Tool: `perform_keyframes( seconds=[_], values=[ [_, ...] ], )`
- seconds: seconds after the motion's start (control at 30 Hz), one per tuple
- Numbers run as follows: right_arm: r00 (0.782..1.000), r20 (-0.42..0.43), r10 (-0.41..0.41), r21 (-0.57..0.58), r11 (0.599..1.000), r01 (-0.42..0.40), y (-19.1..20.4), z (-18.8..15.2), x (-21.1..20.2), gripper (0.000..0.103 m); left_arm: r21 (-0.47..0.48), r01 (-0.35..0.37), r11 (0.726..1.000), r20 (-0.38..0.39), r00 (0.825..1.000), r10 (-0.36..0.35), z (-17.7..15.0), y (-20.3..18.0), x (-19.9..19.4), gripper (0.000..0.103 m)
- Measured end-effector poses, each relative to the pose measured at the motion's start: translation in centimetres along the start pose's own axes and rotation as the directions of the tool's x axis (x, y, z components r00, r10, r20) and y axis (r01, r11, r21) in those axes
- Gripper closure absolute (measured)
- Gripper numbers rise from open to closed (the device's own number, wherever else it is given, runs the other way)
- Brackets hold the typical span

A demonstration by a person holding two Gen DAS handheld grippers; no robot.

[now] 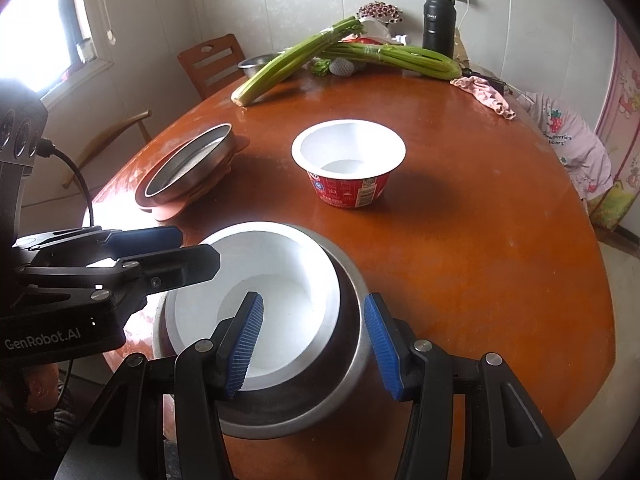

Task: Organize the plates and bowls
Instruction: 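Lower the white bowl into the steel bowl and open the left gripper, then move the left gripper to the red-printed white bowl and grasp its rim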

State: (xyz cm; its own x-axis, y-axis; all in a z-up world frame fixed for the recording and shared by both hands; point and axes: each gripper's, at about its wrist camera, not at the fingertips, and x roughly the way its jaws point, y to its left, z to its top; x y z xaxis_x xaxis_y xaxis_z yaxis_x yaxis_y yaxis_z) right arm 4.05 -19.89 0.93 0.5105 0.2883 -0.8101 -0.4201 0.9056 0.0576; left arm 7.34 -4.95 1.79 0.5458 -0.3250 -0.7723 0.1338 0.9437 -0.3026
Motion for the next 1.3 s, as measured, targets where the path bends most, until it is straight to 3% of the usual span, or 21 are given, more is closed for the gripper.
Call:
perform_keyframes(
  seconds=[0.6, 1.3],
  values=[
    [0.998, 0.051, -0.022, 0.074, 0.997, 0.018, -2.6, 2.3, -0.6, 0.048, 0.029, -0.032, 0.999, 0.031, 0.999, 0.031, 2.5, -0.1, 0.1, 0.048],
    [0.995, 0.076, -0.059, 0.110, 0.993, 0.051, -5.7, 7.6, 0.7, 0.048, 0.046, -0.024, 0.999, 0.028, 0.999, 0.023, 9.3, 0.4, 3.1, 0.048]
  ],
)
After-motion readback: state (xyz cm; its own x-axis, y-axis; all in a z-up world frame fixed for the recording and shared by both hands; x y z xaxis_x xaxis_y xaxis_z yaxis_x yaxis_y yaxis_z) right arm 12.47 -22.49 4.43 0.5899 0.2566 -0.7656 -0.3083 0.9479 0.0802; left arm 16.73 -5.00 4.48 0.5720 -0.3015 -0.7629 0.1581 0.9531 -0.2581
